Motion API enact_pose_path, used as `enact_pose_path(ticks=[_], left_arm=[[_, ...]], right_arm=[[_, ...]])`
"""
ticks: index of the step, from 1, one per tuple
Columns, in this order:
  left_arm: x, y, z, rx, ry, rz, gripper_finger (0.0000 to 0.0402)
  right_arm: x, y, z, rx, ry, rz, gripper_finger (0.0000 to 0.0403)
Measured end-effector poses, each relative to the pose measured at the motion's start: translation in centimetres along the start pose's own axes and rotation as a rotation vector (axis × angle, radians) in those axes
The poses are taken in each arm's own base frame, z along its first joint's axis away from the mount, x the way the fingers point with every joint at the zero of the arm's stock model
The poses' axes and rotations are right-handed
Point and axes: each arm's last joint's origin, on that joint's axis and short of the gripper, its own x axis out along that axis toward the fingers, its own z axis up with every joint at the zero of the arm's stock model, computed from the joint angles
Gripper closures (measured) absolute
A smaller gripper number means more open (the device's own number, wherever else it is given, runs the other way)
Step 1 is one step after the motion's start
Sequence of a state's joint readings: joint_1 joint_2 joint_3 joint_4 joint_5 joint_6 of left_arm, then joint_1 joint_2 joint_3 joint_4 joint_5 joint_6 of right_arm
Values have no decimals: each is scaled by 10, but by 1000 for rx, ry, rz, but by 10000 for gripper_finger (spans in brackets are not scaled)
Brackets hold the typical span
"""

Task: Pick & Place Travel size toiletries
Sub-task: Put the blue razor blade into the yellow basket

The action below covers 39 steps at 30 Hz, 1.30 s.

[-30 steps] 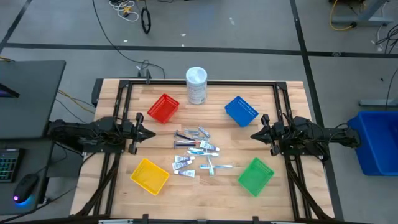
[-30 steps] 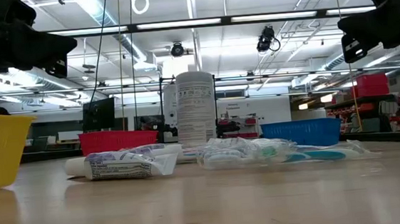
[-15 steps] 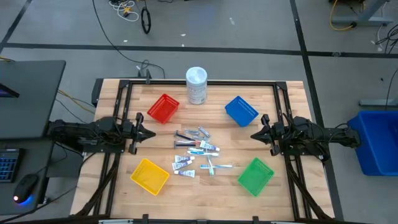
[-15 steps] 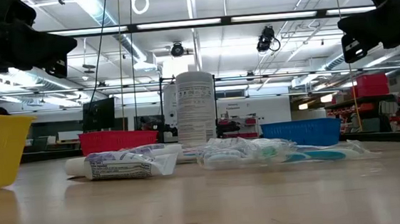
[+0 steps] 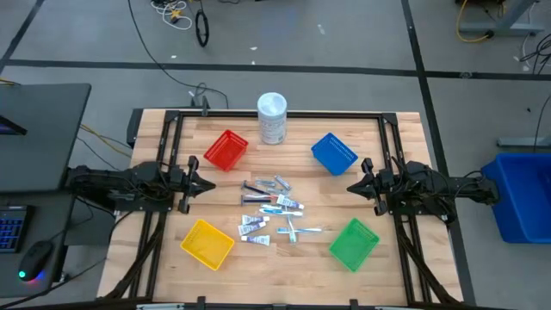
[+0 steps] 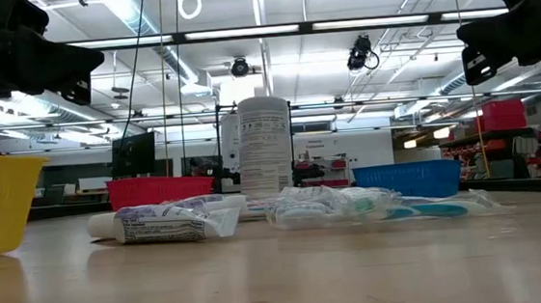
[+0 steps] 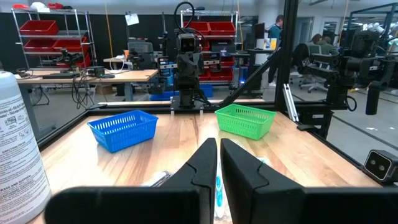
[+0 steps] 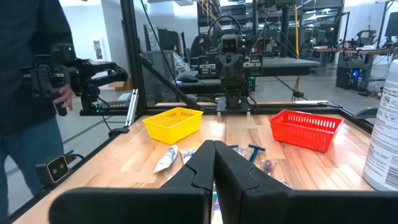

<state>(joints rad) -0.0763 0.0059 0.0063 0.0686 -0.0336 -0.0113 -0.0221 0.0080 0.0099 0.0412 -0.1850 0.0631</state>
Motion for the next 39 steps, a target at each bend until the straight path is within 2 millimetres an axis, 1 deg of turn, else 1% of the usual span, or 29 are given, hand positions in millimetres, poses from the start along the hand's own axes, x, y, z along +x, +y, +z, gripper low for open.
enact_pose_path(ticks=[6,9,14,20,33,39], left_arm=[[0,0,2,-14,-17,-2,374],[0,0,7,-68,-72,-19,374],[-1,0,12,-75,-126,-19,374],[-1,1,12,-93,-126,28,374],[-1,0,12,-91,-124,-1,375],[-1,0,12,-171,-118,-17,375]], right_arm=[[0,0,0,0,0,0,389],[0,0,0,0,0,0,389],[0,0,0,0,0,0,389],[0,0,0,0,0,0,387],[0,0,0,0,0,0,388],[0,0,0,0,0,0,389]])
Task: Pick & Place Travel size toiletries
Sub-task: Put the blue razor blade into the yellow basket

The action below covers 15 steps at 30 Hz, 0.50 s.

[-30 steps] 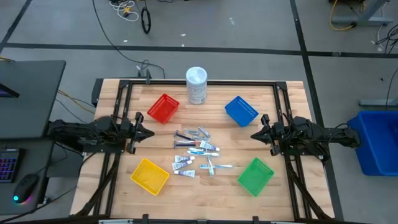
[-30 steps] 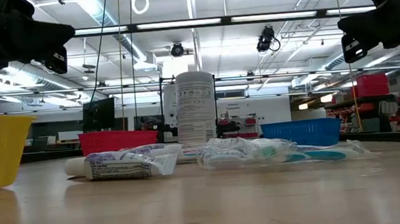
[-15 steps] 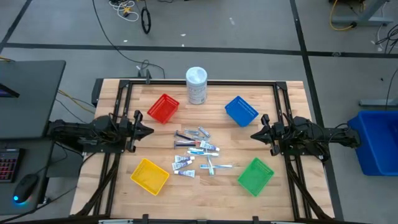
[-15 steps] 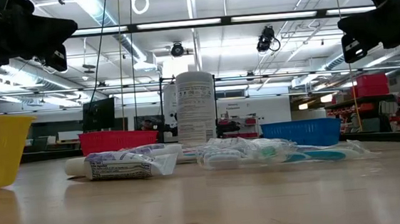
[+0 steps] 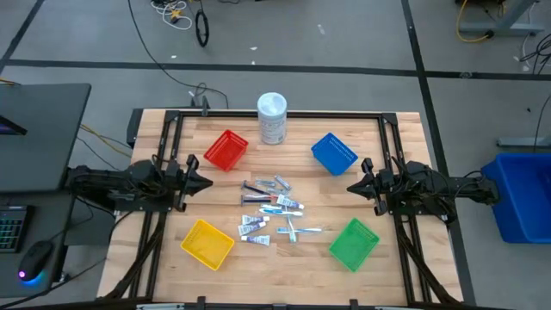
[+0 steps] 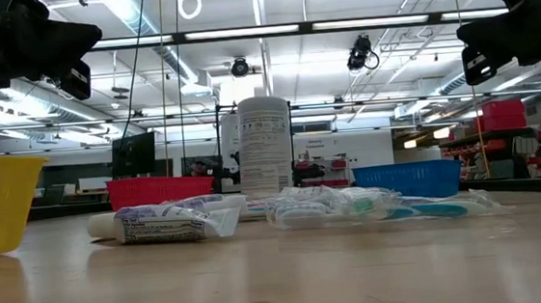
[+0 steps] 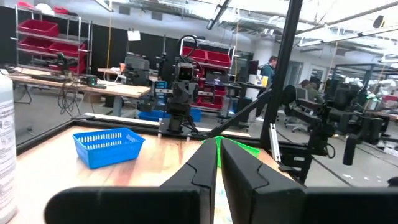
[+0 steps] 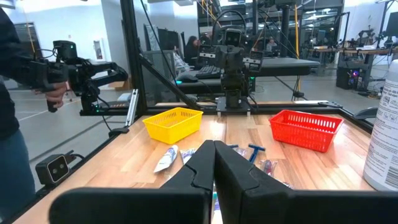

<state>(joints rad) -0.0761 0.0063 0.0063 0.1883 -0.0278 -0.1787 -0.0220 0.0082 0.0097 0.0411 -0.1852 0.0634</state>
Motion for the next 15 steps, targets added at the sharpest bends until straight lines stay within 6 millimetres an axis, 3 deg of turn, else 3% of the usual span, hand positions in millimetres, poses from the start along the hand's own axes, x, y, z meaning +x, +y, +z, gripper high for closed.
enact_pose_path(ticks=[15], left_arm=[[5,-4,20,16,64,-7,375]], right_arm=[[0,0,0,0,0,0,387]])
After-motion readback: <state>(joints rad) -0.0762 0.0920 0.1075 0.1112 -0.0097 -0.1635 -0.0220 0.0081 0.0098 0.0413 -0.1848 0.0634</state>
